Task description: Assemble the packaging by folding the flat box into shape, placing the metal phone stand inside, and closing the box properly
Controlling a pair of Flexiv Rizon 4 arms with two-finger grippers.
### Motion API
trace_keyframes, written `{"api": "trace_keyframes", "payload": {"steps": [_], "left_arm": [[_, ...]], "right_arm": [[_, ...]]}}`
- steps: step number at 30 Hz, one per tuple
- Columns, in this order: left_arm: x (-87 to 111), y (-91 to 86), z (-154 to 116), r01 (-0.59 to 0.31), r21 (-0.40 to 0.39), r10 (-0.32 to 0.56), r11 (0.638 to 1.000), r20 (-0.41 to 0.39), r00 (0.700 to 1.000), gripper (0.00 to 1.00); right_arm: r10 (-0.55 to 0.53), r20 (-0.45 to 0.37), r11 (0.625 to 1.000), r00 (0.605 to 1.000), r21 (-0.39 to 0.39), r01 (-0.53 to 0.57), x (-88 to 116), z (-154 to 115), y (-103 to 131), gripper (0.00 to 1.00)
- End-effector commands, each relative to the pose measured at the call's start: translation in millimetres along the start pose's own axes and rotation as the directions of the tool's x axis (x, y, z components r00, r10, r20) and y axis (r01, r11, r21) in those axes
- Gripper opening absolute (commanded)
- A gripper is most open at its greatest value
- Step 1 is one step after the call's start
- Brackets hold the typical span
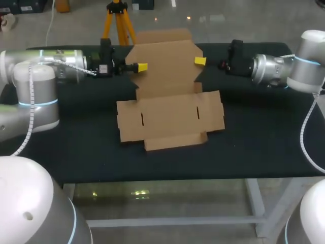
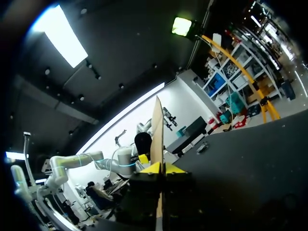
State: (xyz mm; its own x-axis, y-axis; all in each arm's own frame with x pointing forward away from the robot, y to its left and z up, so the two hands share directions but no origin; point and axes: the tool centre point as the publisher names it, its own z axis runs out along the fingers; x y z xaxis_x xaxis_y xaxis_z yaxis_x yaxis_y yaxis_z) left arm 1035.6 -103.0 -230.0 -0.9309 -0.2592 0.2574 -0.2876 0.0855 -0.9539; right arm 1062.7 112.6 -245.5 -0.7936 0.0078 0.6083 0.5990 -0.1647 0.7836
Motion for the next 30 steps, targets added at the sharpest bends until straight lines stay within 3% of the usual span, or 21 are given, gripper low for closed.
{"api": "trace_keyframes", "payload": {"steps": [1, 3, 23, 27, 30], "left_arm": [[-2.4, 1.1, 5.9, -0.003, 0.001, 0.003, 1.0, -0.013, 1.0, 0.38], [-1.9, 1.4, 8.1, -0.009, -0.001, 0.009, 1.0, -0.01, 1.0, 0.33], [0.8, 1.0, 12.5, -0.011, 0.003, 0.011, 1.0, -0.043, 0.999, 0.11], [-0.3, 0.9, 13.0, -0.01, 0.003, 0.01, 1.0, -0.045, 0.999, 0.0], [-0.9, 1.0, 13.4, -0.01, 0.002, 0.01, 1.0, -0.047, 0.999, 0.0]], "right_arm": [[-0.007, 0.003, 1.0, 1.0, -0.014, 0.007, 2.2, 0.4, -0.2, 0.0], [-0.008, 0.001, 1.0, 1.0, -0.019, 0.009, 2.4, 0.7, 0.0, 0.0], [-0.023, 0.002, 0.999, 1.0, -0.037, 0.023, 1.9, 8.6, 5.2, 0.0], [-0.025, 0.0, 0.999, 1.0, -0.036, 0.025, 2.5, 9.1, 5.5, 0.0], [-0.026, -0.001, 0.999, 1.0, -0.036, 0.026, 2.8, 9.2, 5.5, 0.0]]}}
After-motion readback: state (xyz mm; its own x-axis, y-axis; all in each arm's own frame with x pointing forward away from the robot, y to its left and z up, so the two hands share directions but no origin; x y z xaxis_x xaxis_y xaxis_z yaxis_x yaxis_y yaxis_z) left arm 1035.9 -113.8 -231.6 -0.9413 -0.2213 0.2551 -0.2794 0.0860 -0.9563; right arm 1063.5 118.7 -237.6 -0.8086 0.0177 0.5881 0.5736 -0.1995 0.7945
